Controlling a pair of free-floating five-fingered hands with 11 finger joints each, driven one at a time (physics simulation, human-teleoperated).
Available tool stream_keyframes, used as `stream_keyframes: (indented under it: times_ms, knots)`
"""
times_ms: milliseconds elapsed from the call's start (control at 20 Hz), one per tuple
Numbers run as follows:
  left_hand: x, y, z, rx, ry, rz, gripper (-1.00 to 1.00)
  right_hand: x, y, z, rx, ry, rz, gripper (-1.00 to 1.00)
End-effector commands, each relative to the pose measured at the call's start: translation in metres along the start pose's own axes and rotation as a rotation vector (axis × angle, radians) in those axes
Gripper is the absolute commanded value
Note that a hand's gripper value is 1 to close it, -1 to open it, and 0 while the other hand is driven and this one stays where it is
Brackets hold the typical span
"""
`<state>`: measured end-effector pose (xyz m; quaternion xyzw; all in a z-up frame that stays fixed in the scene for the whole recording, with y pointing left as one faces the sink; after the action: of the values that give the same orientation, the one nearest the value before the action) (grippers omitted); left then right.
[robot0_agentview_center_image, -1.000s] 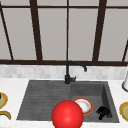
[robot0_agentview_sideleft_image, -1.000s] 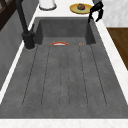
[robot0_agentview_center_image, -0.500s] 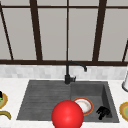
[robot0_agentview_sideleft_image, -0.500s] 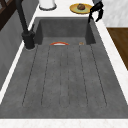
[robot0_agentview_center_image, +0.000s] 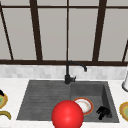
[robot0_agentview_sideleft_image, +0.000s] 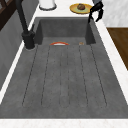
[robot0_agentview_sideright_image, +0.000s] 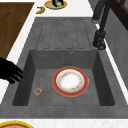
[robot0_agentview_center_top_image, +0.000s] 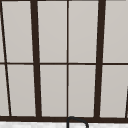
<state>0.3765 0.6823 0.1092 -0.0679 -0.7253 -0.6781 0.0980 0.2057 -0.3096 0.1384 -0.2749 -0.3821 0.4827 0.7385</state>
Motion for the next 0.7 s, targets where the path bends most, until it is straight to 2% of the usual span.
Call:
stream_keyframes:
  times_ms: [0, 50, 200, 300, 400, 500, 650]
  knots:
    - [-0.008, -0.011, 0.002, -0.002, -0.004, -0.027, -1.00, 0.000, 0.000, 0.000, 0.000, 0.000, 0.000, 0.00]
    - [-0.009, -0.005, 0.002, -0.007, -0.009, -0.037, -1.00, 0.000, 0.000, 0.000, 0.000, 0.000, 0.000, 0.00]
    - [-0.008, 0.008, 0.001, -0.030, -0.011, -0.037, -1.00, 0.000, 0.000, 0.000, 0.000, 0.000, 0.000, 0.00]
    - [-0.008, 0.013, 0.001, -0.038, -0.013, -0.023, -1.00, 0.000, 0.000, 0.000, 0.000, 0.000, 0.000, 0.00]
    - [-0.005, 0.020, -0.002, -0.065, -0.009, 0.002, -1.00, 0.000, 0.000, 0.000, 0.000, 0.000, 0.000, 0.00]
    - [0.009, 0.029, -0.005, -0.095, 0.008, 0.011, -1.00, 0.000, 0.000, 0.000, 0.000, 0.000, 0.000, 0.00]
    - [0.021, 0.035, -0.006, -0.094, 0.013, 0.038, -1.00, 0.000, 0.000, 0.000, 0.000, 0.000, 0.000, 0.00]
